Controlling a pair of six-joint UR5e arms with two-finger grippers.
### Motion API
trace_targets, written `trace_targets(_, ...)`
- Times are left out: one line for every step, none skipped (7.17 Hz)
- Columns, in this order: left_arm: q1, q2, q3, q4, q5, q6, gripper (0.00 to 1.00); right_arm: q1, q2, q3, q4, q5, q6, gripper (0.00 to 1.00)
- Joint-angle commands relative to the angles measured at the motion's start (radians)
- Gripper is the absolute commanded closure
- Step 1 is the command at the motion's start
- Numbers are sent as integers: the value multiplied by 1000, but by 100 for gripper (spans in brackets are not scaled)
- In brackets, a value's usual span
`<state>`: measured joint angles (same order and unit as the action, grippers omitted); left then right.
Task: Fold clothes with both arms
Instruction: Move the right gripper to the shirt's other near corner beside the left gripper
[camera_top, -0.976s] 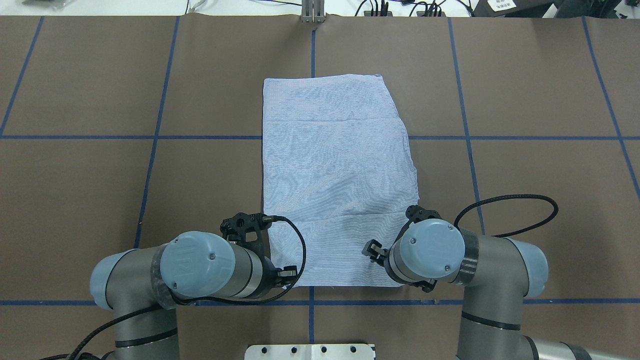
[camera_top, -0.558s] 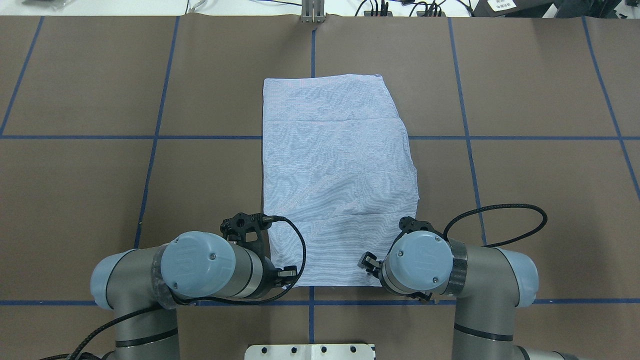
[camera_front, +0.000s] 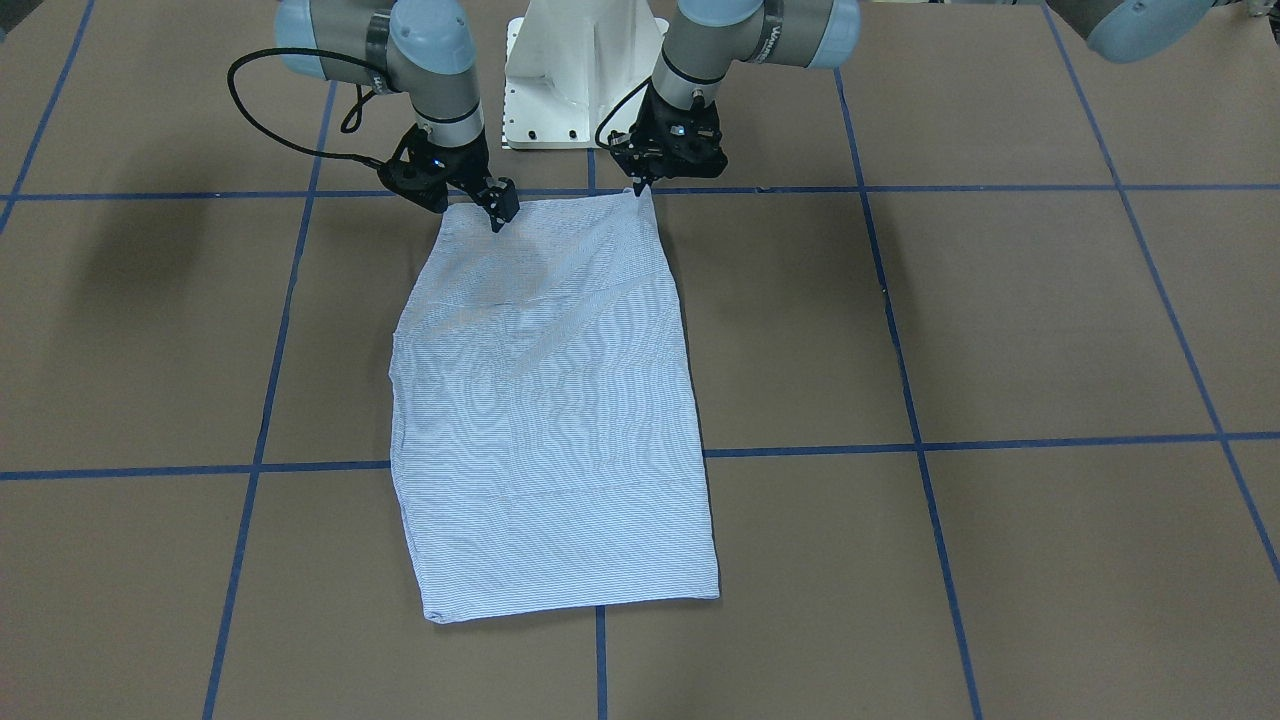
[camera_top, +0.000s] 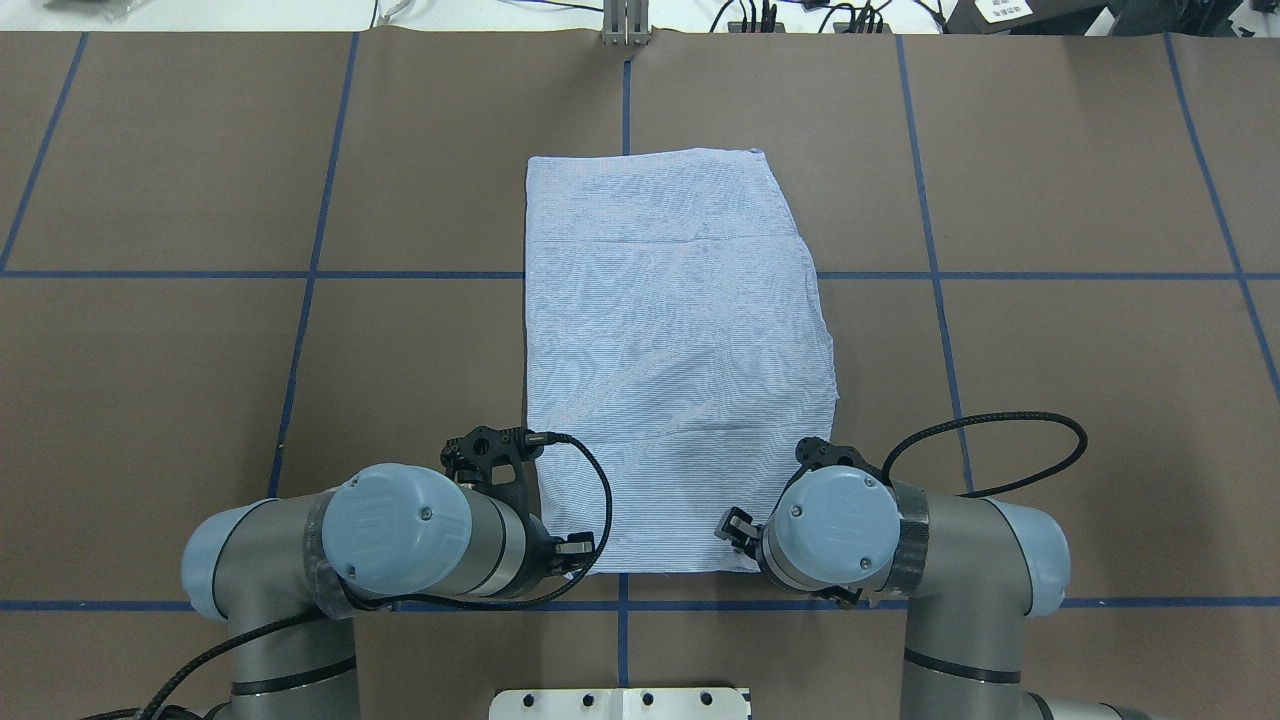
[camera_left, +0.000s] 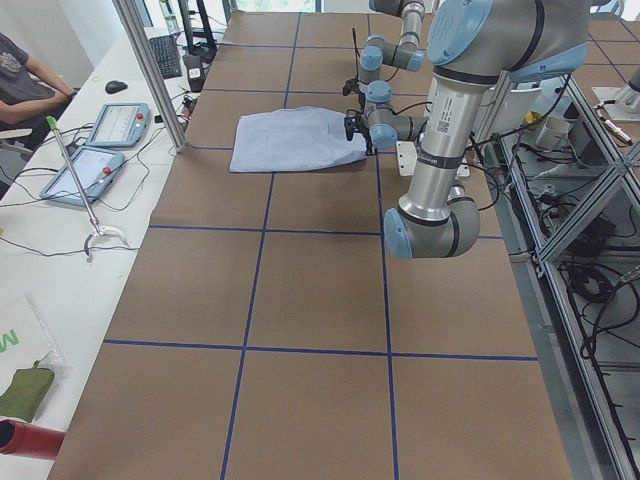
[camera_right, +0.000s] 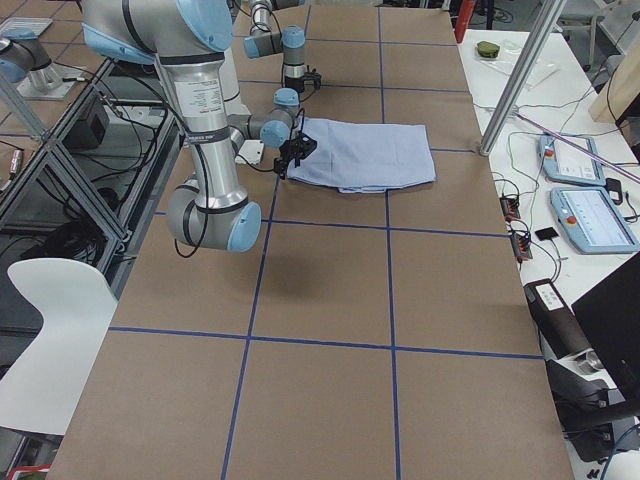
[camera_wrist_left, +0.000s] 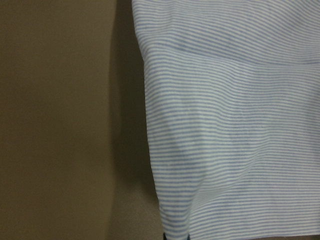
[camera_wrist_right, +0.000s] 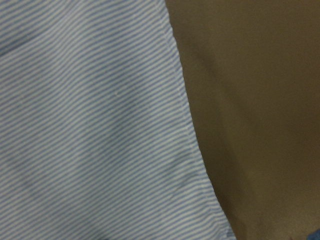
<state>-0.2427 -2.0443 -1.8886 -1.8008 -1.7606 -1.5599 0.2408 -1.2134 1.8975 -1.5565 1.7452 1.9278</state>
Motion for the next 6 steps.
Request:
trace_targets(0, 1, 0, 0, 1, 0, 100, 0, 0, -3, 3, 2, -1, 0)
trace_targets(0, 1, 0, 0, 1, 0, 100, 0, 0, -3, 3, 2, 0, 8)
trace_targets(0, 3, 0, 0, 1, 0, 100, 0, -1, -3, 3, 4, 0, 23)
trace_targets(0, 3, 0, 0, 1, 0, 100, 2, 0, 0, 3, 5, 0, 41)
trace_targets(0, 3, 0, 0, 1, 0, 100, 2, 0, 5, 3, 5, 0, 57)
trace_targets(0, 3, 0, 0, 1, 0, 100, 0, 0, 3, 3, 4, -1, 69)
